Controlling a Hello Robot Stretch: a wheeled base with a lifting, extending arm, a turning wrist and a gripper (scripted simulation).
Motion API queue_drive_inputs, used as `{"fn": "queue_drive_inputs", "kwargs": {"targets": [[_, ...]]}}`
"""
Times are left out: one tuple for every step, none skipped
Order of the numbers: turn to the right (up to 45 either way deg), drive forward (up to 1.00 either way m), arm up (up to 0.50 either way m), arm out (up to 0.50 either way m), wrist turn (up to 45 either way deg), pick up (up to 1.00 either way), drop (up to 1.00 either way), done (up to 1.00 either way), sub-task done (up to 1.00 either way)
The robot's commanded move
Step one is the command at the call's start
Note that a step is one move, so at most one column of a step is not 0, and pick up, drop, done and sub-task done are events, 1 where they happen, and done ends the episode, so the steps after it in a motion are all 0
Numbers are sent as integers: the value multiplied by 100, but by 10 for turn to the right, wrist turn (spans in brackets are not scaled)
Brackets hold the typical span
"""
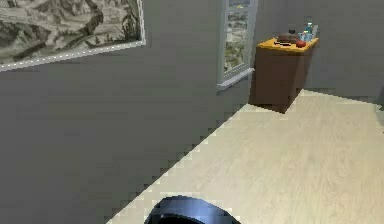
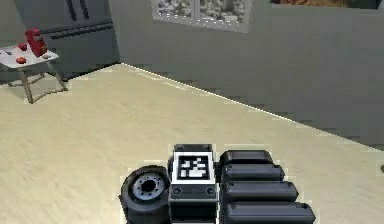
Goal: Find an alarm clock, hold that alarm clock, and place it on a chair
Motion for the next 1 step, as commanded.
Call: {"fn": "queue_drive_inputs", "kwargs": {"targets": [[0,30,0,0,0,0,0,0,0]]}}
